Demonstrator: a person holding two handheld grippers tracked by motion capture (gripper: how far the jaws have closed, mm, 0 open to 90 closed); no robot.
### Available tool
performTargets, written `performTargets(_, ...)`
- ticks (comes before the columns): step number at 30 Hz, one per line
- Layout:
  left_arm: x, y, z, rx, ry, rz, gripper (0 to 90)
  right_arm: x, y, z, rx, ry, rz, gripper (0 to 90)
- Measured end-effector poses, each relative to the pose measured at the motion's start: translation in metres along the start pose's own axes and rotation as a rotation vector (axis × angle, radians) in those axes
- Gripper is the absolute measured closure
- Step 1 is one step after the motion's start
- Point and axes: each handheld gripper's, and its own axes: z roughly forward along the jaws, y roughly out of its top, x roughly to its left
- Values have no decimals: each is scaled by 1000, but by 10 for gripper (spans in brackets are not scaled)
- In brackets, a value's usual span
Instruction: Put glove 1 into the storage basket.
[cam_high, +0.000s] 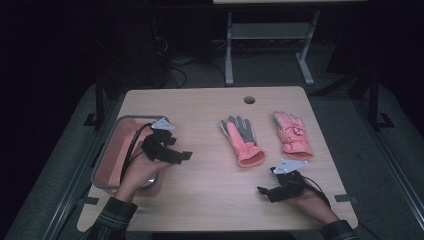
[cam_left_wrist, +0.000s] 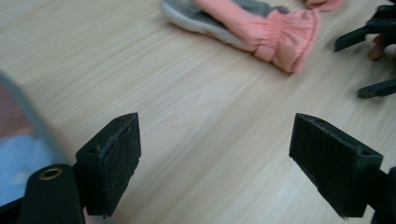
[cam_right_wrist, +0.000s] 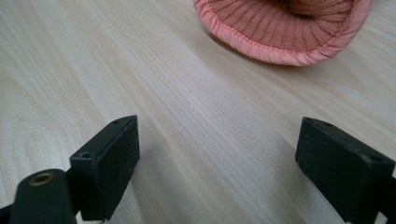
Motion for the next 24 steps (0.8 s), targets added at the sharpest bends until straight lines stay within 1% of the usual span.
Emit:
performTargets(4,-18,0,8,-11,-14,17,162,0,0,0,0,0,0,129)
performTargets(7,-27,-2,14,-11,-26,20,162,0,0,0,-1,0,0,129)
performTargets(10,-37,-7,21,-4,-37,31,162,0,0,0,-1,-1,-1,129)
performTargets(11,-39,-8,22,0,-38,38,162,0,0,0,-2,0,5,129)
performTargets(12,-42,-10,25,9,-37,50,162,0,0,0,0,-1,0,129)
performTargets(15,-51,-16,32,18,-37,58,162,0,0,0,0,0,0,127)
performTargets(16,-54,-19,35,19,-36,68,162,0,0,0,0,0,-1,127)
performTargets(19,-59,-27,40,21,-34,83,162,0,0,0,0,-1,-1,127)
performTargets(22,-64,-35,46,24,-24,83,162,0,0,0,0,-1,-1,127)
performTargets(24,-66,-41,51,29,-30,81,162,0,0,0,1,-1,2,128)
